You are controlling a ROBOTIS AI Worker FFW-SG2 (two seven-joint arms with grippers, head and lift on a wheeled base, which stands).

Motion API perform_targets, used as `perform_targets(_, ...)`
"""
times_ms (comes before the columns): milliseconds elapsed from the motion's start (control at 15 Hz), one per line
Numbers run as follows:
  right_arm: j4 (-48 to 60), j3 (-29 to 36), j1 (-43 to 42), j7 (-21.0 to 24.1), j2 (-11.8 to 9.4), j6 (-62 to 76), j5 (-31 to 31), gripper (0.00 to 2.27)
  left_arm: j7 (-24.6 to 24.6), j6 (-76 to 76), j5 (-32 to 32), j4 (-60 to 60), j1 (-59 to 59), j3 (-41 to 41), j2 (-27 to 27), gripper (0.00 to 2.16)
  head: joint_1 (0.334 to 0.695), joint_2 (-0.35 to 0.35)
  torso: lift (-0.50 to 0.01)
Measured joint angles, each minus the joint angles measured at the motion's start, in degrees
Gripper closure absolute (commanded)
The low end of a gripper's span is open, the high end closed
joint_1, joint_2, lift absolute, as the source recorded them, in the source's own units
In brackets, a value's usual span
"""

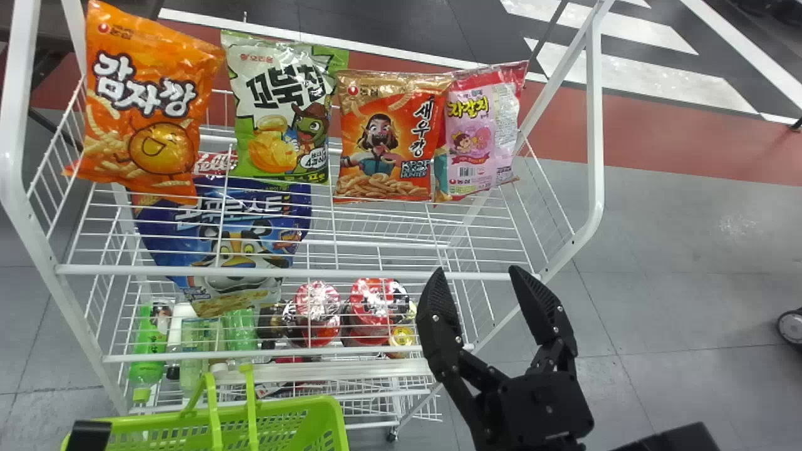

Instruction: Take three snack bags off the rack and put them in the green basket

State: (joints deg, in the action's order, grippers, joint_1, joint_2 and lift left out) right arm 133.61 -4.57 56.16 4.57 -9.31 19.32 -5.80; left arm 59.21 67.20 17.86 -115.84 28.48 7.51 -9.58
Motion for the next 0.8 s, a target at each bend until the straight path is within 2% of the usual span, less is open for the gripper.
perform_targets(800, -0.16, 0.02, 0.00, -0.01, 0.00, 0.57, -0.03, 0.16, 0.50, -0.62, 0.46, 0.12, 0.13, -0.30, 0.09, 1.77, 0.695, -0.350, -0.026)
